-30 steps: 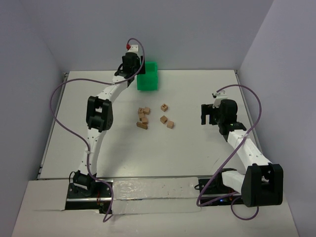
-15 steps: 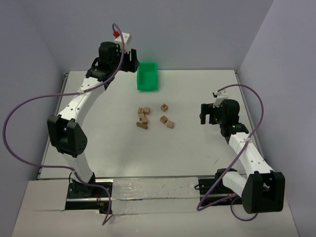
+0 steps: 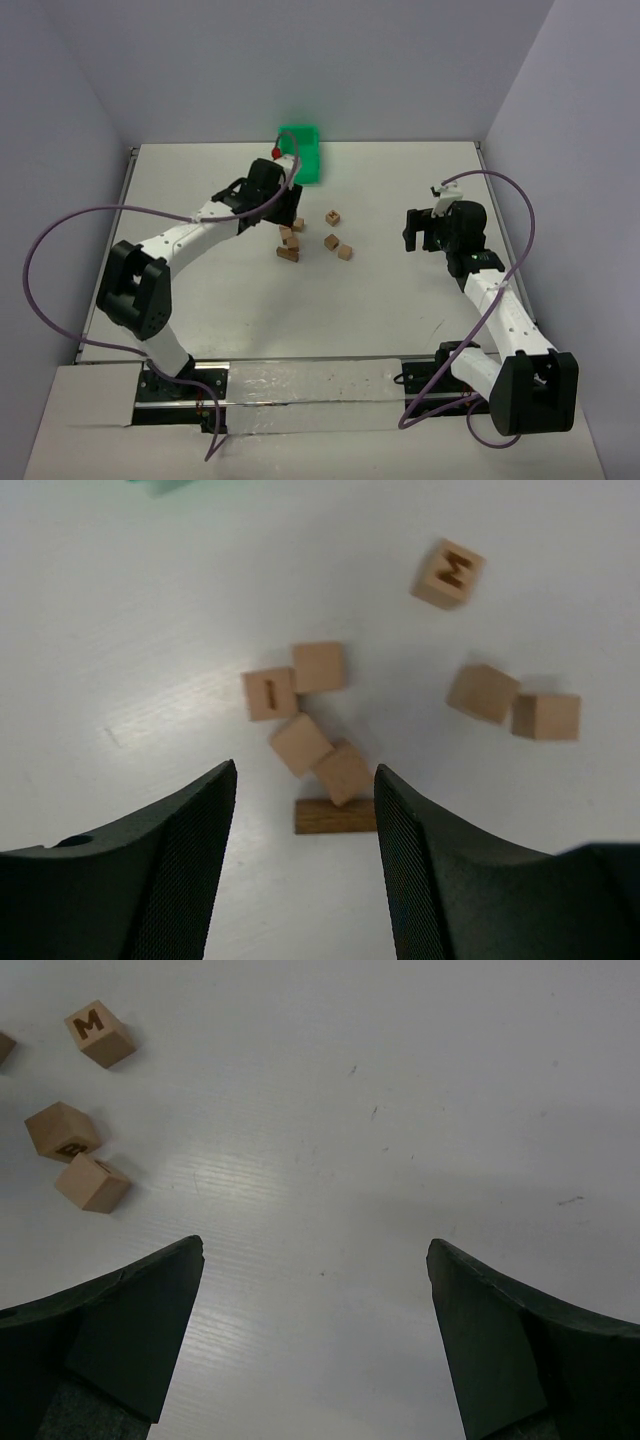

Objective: Build the wood block tower

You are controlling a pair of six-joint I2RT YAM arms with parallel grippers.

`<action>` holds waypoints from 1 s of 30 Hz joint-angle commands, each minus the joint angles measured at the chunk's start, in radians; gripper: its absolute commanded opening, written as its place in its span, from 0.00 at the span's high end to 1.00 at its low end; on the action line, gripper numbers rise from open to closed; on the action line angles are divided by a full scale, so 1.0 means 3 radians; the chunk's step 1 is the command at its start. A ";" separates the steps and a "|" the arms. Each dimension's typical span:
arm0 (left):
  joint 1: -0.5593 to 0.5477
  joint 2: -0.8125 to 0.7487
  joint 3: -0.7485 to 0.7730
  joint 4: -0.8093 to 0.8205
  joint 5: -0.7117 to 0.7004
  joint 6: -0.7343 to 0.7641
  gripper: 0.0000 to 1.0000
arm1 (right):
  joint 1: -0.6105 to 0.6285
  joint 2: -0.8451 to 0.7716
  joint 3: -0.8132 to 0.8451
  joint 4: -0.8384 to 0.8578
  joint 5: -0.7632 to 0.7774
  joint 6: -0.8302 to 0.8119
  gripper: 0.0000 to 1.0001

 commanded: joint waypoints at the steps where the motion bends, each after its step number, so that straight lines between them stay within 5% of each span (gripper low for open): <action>1: -0.0066 -0.0168 -0.0015 0.0155 0.0052 0.0227 0.37 | 0.0014 -0.0124 0.0147 0.0013 -0.0033 0.0021 0.00; 12: -0.0092 0.0490 0.0527 -0.0117 -0.0329 0.0021 0.43 | 0.0014 -0.0088 0.0139 0.0019 -0.0036 0.0010 0.00; 23: -0.0129 0.0993 0.0885 -0.0391 -0.0716 -0.0842 0.26 | 0.0014 -0.0058 0.0147 0.0028 -0.0016 0.0005 0.00; 30: -0.0126 0.1130 0.0921 -0.0455 -0.0827 -0.0972 0.19 | 0.0014 -0.0045 0.0143 0.0031 -0.0009 0.0003 0.00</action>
